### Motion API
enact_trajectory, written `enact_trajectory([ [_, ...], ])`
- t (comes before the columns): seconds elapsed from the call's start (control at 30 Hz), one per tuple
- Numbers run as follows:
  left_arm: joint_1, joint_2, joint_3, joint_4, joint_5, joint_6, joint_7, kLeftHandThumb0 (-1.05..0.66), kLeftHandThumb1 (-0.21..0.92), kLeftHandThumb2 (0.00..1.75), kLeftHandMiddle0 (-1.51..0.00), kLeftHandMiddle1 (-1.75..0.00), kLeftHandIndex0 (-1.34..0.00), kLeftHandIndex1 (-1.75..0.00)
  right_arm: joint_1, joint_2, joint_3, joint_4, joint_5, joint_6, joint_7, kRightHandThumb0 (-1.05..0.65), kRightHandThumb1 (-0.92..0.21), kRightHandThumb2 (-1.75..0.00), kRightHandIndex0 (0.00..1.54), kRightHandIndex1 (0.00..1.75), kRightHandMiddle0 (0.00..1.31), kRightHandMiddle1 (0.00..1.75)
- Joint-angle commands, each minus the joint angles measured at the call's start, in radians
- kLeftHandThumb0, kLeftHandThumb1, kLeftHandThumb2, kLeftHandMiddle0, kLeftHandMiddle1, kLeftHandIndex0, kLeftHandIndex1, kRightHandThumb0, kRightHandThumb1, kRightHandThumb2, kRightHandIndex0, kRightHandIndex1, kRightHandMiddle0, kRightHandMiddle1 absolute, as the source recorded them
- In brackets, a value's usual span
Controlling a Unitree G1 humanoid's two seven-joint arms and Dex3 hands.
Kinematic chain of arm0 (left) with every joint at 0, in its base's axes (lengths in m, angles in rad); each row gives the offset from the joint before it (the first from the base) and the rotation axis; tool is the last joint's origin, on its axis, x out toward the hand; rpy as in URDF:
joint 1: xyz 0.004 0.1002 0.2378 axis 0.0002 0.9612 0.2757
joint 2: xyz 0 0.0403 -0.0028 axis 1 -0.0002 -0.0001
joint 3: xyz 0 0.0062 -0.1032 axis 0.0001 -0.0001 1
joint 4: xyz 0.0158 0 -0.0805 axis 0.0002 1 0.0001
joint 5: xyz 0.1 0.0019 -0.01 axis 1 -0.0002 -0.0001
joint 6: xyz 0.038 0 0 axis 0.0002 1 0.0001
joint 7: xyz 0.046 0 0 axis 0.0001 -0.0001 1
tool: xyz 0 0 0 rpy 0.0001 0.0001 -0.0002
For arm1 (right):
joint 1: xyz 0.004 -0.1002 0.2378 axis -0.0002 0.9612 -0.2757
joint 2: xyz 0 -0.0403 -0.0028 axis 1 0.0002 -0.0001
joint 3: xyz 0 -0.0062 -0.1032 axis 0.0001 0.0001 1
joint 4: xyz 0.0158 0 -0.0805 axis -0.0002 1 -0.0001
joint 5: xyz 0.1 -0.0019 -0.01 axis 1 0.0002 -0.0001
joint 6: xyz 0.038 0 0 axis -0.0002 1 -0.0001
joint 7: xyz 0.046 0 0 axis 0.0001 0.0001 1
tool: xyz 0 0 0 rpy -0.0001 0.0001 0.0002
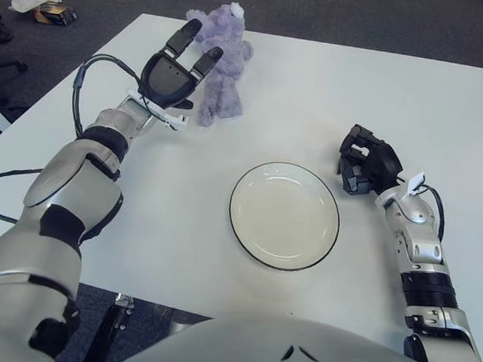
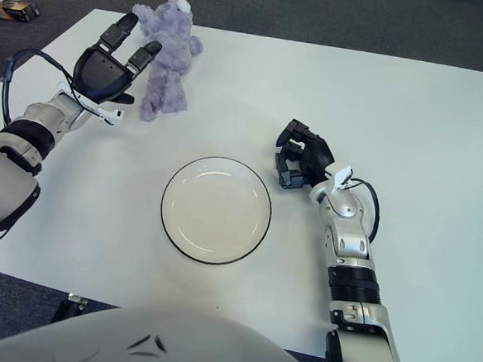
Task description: Put the doll into the plate.
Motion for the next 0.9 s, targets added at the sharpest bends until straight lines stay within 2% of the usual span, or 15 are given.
enact_trajectory([
  [0.0, -0.022, -0.013, -0.014, 0.008, 0.006, 0.03, 0.029, -0.41, 0.46, 1.05, 0.0, 0.0, 0.0, -0.25, 0.076, -0.013, 0.011, 0.084, -0.029, 0.071, 0.01, -0.02, -0.2, -1.45, 0.74, 1.75, 0.47, 1.68],
  [0.07, -0.021, -0.019, -0.02, 0.01, 0.007, 0.039, 0.036, -0.43, 0.51, 1.02, 0.0, 0.0, 0.0, -0.24, 0.074, -0.012, 0.008, 0.088, -0.024, 0.069, 0.015, -0.01, -0.22, -1.43, 0.63, 1.75, 0.51, 1.72],
  [0.13, -0.022, -0.025, -0.028, 0.012, 0.009, 0.047, 0.039, -0.45, 0.53, 1.0, 0.0, 0.0, 0.0, -0.23, 0.073, -0.011, 0.005, 0.091, -0.02, 0.067, 0.018, -0.01, -0.23, -1.43, 0.6, 1.75, 0.53, 1.73],
  [0.27, -0.023, -0.037, -0.042, 0.017, 0.011, 0.061, 0.038, -0.49, 0.59, 0.95, 0.0, 0.0, 0.0, -0.21, 0.072, -0.009, 0.002, 0.095, -0.016, 0.069, 0.021, -0.01, -0.21, -1.44, 0.71, 1.75, 0.48, 1.68],
  [0.4, -0.024, -0.048, -0.056, 0.017, 0.014, 0.076, 0.041, -0.5, 0.61, 0.93, 0.0, 0.0, 0.0, -0.21, 0.07, -0.007, 0.0, 0.098, -0.01, 0.071, 0.022, -0.02, -0.21, -1.44, 0.73, 1.75, 0.47, 1.67],
  [0.47, -0.025, -0.048, -0.063, 0.016, 0.018, 0.078, 0.044, -0.49, 0.64, 0.93, 0.0, 0.0, 0.0, -0.24, 0.07, -0.007, 0.0, 0.099, -0.008, 0.07, 0.022, -0.01, -0.23, -1.43, 0.63, 1.75, 0.51, 1.71],
  [0.57, -0.025, -0.053, -0.075, 0.017, 0.025, 0.075, 0.05, -0.5, 0.67, 0.91, 0.0, 0.0, 0.0, -0.27, 0.07, -0.007, 0.0, 0.1, -0.005, 0.068, 0.021, -0.01, -0.23, -1.42, 0.58, 1.75, 0.53, 1.73],
  [0.7, -0.026, -0.06, -0.087, 0.022, 0.031, 0.068, 0.056, -0.52, 0.72, 0.88, 0.0, 0.0, 0.0, -0.3, 0.07, -0.004, -0.003, 0.101, 0.002, 0.069, 0.022, -0.01, -0.21, -1.43, 0.7, 1.75, 0.49, 1.66],
  [0.87, -0.029, -0.064, -0.099, 0.027, 0.031, 0.059, 0.047, -0.55, 0.75, 0.85, -0.02, -0.01, 0.0, -0.36, 0.07, -0.006, -0.003, 0.104, 0.007, 0.065, 0.027, -0.02, -0.2, -1.43, 0.73, 1.75, 0.49, 1.65],
])
